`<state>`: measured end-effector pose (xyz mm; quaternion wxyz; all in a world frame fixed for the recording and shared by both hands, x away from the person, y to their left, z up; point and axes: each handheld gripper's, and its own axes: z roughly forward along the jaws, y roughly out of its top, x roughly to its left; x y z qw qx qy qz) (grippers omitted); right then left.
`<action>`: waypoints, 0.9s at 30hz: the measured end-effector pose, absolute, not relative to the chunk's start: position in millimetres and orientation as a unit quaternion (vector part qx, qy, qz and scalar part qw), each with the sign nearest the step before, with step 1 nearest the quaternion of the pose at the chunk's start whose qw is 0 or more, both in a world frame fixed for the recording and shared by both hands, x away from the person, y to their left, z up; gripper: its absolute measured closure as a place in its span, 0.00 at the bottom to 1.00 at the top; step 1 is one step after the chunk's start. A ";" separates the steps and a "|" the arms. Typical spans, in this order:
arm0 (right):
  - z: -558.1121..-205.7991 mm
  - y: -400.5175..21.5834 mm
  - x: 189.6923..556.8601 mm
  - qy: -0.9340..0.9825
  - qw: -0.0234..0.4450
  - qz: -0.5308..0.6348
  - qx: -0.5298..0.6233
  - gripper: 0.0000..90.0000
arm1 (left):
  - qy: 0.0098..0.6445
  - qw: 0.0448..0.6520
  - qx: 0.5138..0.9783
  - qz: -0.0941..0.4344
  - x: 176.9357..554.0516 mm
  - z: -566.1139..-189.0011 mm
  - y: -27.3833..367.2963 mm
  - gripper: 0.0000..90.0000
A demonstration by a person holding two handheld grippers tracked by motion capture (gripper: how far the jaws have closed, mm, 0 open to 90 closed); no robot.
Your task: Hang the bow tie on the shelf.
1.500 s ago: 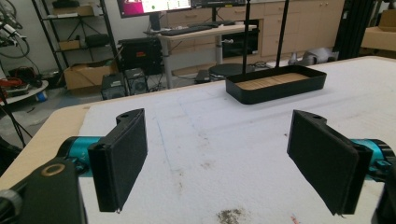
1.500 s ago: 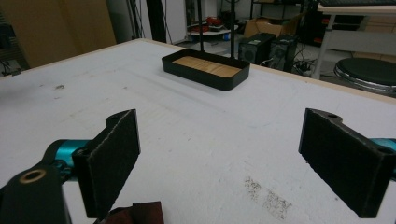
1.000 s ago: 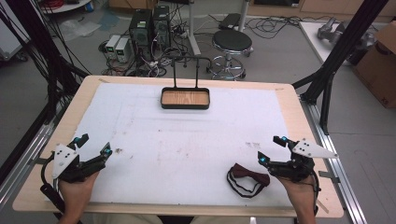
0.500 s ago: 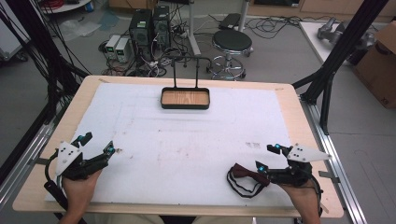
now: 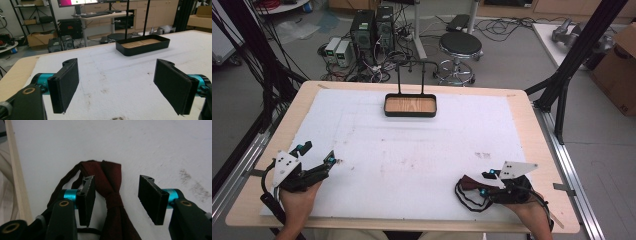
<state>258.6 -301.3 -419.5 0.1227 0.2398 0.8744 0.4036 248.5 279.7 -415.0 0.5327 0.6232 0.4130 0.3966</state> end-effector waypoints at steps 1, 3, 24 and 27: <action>-422.5 -298.9 259.9 0.879 0.117 0.395 0.238 0.56 | 0.413 0.533 0.623 0.396 248.5 -415.0 279.8 0.23; -424.8 -298.0 261.0 0.882 0.111 0.390 0.239 0.59 | 0.414 0.532 0.624 0.396 248.9 -415.2 280.0 0.23; -432.3 -297.2 262.8 0.893 0.101 0.368 0.238 0.82 | 0.418 0.530 0.624 0.393 250.0 -416.0 280.5 0.23; -429.6 -297.8 261.8 0.888 0.110 0.378 0.238 0.83 | 0.418 0.530 0.624 0.393 250.3 -416.2 280.3 0.23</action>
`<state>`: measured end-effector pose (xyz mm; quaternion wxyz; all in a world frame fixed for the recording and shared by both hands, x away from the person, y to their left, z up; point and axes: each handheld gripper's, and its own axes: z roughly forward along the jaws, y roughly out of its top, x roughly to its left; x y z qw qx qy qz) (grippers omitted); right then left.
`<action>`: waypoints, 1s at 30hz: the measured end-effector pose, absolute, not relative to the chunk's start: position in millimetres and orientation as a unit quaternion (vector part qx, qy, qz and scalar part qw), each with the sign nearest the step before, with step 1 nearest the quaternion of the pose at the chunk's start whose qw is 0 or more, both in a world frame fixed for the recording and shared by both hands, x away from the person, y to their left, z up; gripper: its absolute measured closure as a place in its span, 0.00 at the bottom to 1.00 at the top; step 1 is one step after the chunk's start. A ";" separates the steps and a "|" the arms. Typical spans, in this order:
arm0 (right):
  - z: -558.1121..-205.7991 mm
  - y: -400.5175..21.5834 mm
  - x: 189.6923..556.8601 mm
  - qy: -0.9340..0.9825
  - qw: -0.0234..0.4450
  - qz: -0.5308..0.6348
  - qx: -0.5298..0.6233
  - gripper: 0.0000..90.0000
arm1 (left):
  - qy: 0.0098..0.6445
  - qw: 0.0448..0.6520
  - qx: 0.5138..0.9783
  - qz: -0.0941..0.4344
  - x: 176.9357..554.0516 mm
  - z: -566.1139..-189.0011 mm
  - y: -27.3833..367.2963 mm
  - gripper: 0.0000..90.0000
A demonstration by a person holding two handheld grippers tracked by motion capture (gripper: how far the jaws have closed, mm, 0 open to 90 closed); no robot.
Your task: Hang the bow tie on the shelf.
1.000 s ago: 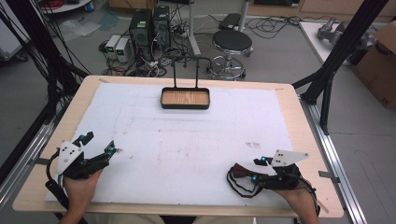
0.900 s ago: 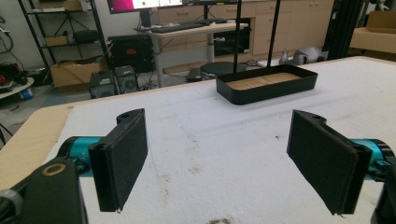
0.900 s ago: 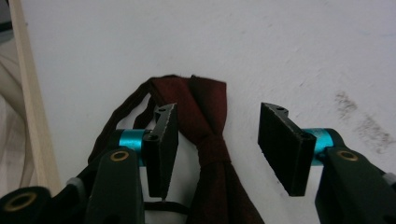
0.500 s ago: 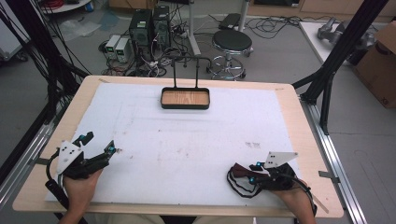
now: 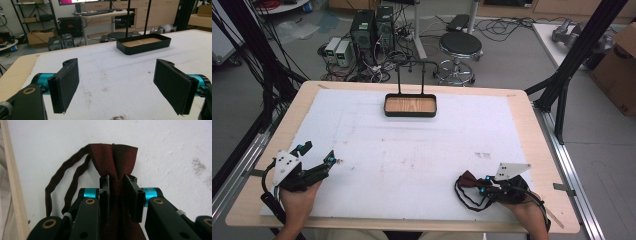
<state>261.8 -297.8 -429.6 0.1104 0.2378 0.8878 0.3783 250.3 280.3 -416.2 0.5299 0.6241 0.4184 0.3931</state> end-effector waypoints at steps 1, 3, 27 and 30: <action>-429.6 -297.8 261.8 0.888 0.110 0.378 0.238 0.83 | 0.418 0.530 0.624 0.393 250.3 -416.2 280.3 0.23; -426.8 -298.7 261.4 0.882 0.117 0.387 0.240 0.84 | 0.419 0.530 0.624 0.393 250.4 -416.2 280.3 0.23; -374.0 -268.0 322.8 0.848 0.175 0.435 0.249 0.84 | 0.415 0.532 0.624 0.394 249.8 -415.1 279.7 0.24; -362.5 -262.1 344.4 0.843 0.181 0.438 0.256 0.84 | 0.416 0.532 0.624 0.394 250.0 -415.0 279.8 0.24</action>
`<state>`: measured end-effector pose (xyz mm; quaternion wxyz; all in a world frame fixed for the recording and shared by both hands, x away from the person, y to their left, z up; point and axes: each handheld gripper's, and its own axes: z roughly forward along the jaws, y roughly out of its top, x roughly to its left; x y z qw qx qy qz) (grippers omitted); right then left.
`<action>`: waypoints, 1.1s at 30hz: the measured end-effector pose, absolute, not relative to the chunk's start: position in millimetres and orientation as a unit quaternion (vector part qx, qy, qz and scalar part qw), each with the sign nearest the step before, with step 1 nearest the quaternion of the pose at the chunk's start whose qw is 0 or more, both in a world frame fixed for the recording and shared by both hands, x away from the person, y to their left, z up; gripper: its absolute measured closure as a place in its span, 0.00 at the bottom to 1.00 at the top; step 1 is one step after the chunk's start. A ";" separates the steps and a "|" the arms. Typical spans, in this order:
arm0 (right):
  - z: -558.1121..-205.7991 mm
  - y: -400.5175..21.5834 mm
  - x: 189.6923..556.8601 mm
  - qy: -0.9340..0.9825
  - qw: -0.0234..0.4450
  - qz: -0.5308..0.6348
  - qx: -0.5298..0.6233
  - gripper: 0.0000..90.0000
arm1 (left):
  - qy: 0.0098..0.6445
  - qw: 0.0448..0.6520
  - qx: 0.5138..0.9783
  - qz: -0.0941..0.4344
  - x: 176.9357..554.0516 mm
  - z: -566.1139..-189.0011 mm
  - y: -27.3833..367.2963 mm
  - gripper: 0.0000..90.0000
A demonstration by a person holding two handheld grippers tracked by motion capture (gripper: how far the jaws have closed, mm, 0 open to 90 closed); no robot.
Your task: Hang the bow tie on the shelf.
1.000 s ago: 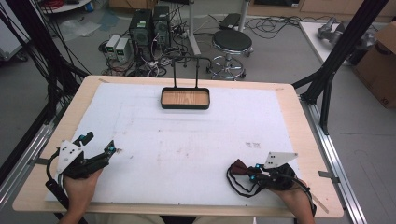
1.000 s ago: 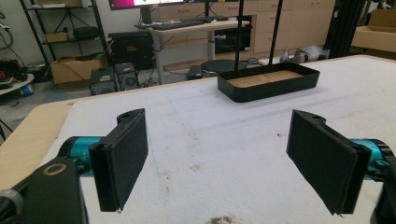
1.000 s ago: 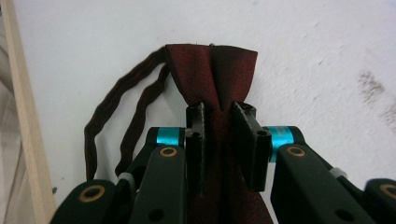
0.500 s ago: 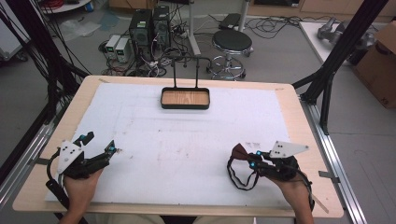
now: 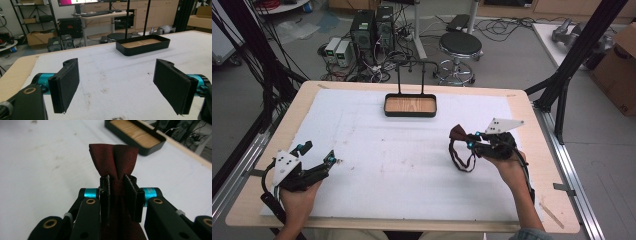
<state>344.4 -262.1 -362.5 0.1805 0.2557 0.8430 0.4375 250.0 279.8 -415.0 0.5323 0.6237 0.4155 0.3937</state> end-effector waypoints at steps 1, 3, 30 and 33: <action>-362.5 -262.1 344.4 0.843 0.181 0.438 0.256 0.84 | 0.415 0.532 0.624 0.393 249.9 -415.0 279.8 0.24; -356.8 -259.6 354.1 0.839 0.183 0.441 0.260 0.84 | 0.415 0.534 0.623 0.393 250.1 -415.0 279.5 0.24; -305.3 -195.7 461.0 0.821 0.240 0.440 0.274 0.84 | 0.415 0.537 0.624 0.387 251.9 -415.4 280.2 0.24; -301.7 -193.3 464.9 0.819 0.241 0.442 0.275 0.84 | 0.416 0.538 0.624 0.385 252.3 -415.5 280.5 0.24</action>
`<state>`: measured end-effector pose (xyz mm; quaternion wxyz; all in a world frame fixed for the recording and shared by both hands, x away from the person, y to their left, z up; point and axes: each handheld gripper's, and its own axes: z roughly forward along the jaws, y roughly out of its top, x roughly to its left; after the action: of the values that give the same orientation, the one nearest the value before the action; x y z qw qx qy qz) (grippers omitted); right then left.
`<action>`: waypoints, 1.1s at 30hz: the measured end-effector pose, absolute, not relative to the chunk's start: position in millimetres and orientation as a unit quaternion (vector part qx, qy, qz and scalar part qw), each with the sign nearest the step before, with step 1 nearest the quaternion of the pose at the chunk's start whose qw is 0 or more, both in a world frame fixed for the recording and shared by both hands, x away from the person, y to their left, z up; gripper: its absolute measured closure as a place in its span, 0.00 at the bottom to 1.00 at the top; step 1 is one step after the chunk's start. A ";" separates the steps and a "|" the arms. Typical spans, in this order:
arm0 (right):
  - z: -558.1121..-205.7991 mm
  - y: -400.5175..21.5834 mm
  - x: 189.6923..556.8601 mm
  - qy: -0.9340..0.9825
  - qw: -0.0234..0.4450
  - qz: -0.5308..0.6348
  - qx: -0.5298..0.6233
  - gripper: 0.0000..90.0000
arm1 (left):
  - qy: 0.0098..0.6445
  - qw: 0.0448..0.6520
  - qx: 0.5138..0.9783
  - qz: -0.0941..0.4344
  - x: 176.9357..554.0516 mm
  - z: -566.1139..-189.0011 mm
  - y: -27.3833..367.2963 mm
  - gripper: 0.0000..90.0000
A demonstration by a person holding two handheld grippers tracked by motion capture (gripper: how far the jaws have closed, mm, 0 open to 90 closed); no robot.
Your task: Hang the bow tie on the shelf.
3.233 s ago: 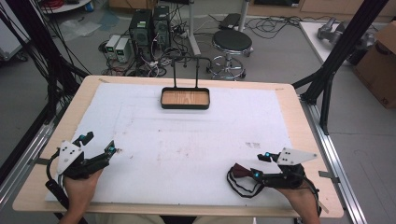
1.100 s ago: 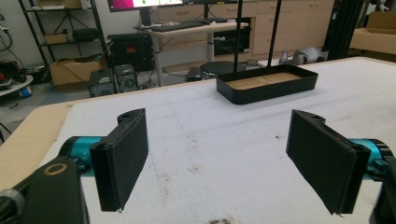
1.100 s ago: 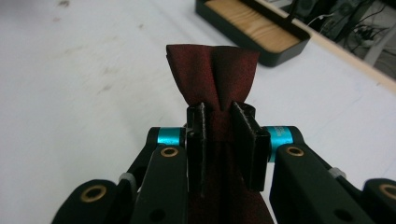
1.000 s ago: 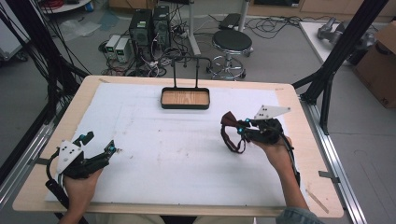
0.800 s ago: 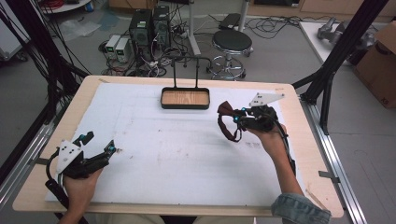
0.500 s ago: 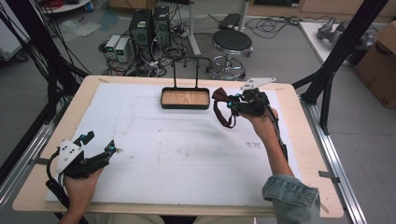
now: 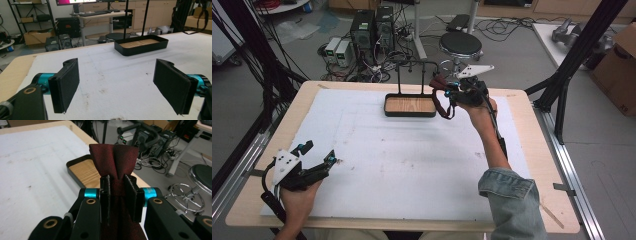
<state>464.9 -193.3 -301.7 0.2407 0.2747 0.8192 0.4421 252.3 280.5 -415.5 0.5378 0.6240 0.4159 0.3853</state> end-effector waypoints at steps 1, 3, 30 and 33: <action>-298.1 -190.3 468.9 0.816 0.248 0.443 0.275 0.84 | 0.416 0.538 0.625 0.384 252.6 -415.6 280.6 0.24; -293.6 -188.2 472.3 0.812 0.255 0.447 0.275 0.84 | 0.416 0.537 0.626 0.383 253.5 -415.9 280.5 0.24; -297.4 -189.1 502.6 0.770 0.299 0.461 0.326 0.84 | 0.417 0.539 0.628 0.377 254.7 -416.6 280.1 0.24; -306.1 -188.4 508.5 0.770 0.291 0.454 0.340 0.84 | 0.418 0.539 0.626 0.378 254.5 -416.5 280.9 0.24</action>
<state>508.5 -188.4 -306.1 0.2911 0.3395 0.7704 0.4543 254.5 280.9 -416.5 0.5389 0.6262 0.4175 0.3783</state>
